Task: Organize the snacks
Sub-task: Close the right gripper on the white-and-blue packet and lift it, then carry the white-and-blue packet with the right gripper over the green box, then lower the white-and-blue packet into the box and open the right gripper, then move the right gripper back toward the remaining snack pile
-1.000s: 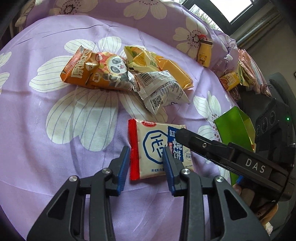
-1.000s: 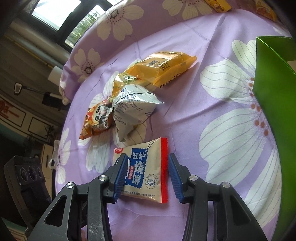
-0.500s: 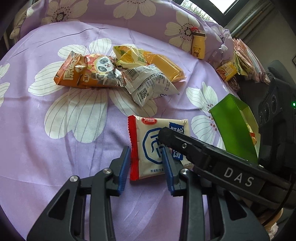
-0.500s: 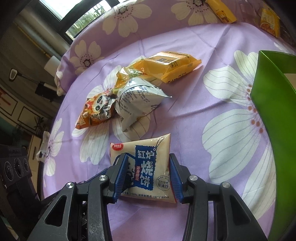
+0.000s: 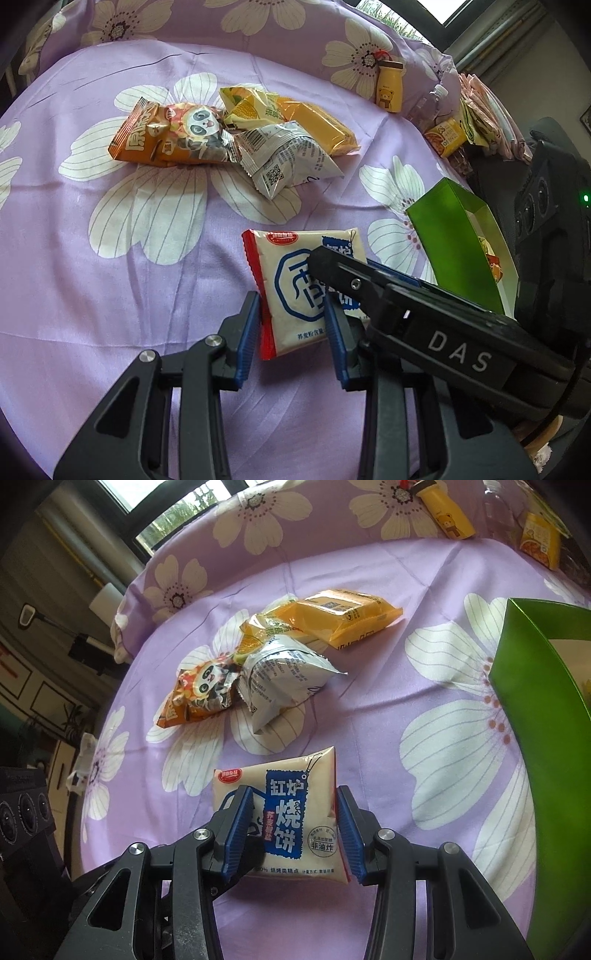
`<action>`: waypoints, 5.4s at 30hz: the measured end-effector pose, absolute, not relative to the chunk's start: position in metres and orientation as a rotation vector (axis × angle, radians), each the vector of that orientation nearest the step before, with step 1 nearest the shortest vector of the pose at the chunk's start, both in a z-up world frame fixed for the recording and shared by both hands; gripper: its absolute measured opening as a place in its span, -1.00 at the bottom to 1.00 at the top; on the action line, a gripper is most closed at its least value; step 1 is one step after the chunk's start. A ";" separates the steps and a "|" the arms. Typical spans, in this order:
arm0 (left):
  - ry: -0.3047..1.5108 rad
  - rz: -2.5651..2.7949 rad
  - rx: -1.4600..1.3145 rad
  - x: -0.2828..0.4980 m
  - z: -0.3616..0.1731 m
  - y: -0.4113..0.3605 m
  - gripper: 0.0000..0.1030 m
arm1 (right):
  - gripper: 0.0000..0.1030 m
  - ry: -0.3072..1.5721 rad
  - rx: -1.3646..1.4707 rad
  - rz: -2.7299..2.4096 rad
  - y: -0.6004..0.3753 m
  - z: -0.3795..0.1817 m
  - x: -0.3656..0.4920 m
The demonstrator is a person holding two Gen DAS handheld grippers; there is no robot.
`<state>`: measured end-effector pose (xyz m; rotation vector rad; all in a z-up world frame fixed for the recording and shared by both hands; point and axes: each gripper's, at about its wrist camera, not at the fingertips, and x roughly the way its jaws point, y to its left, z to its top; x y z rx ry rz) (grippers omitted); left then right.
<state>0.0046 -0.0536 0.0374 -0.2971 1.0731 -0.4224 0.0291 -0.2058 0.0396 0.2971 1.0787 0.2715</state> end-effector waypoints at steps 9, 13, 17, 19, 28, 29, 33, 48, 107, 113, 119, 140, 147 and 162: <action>1.111 -0.426 -0.330 0.006 0.030 -0.052 -0.35 | 0.08 1.099 0.260 0.224 -0.214 0.040 0.030; 1.109 -0.426 -0.320 0.004 0.031 -0.054 -0.35 | 0.09 1.102 0.269 0.214 -0.221 0.043 0.027; 1.110 -0.426 -0.310 0.004 0.031 -0.055 -0.35 | 0.12 1.074 0.278 0.180 -0.232 0.049 0.024; 1.111 -0.427 -0.312 0.005 0.030 -0.055 -0.35 | 0.12 1.077 0.307 0.208 -0.235 0.049 0.025; 1.099 -0.444 -0.285 0.004 0.030 -0.061 -0.42 | 0.06 1.140 0.273 0.237 -0.217 0.034 0.024; 1.096 -0.446 -0.272 0.003 0.031 -0.063 -0.43 | 0.01 1.132 0.252 0.232 -0.214 0.036 0.023; 1.075 -0.445 -0.254 -0.001 0.037 -0.065 -0.45 | -0.03 1.104 0.234 0.233 -0.212 0.043 0.018; 0.866 -0.504 -0.190 -0.030 0.106 -0.096 -0.50 | -0.03 0.887 0.259 0.235 -0.243 0.114 -0.017; 1.011 -0.593 -0.014 0.010 0.082 -0.292 -0.55 | -0.03 0.968 0.710 0.017 -0.447 0.066 0.006; 1.006 -0.566 0.018 0.011 0.079 -0.300 -0.48 | -0.03 0.959 0.712 -0.003 -0.450 0.066 0.006; 1.010 -0.536 0.047 0.016 0.079 -0.306 -0.32 | -0.03 0.963 0.731 -0.005 -0.451 0.062 0.010; 0.987 -0.496 0.098 0.011 0.082 -0.307 -0.03 | 0.00 0.972 0.732 0.006 -0.447 0.060 0.013; 0.974 -0.519 0.059 0.006 0.094 -0.293 -0.01 | 0.09 0.928 0.626 -0.031 -0.439 0.079 0.003; 0.873 -0.572 -0.124 -0.010 0.134 -0.202 0.51 | 0.76 0.782 0.493 -0.078 -0.417 0.119 -0.025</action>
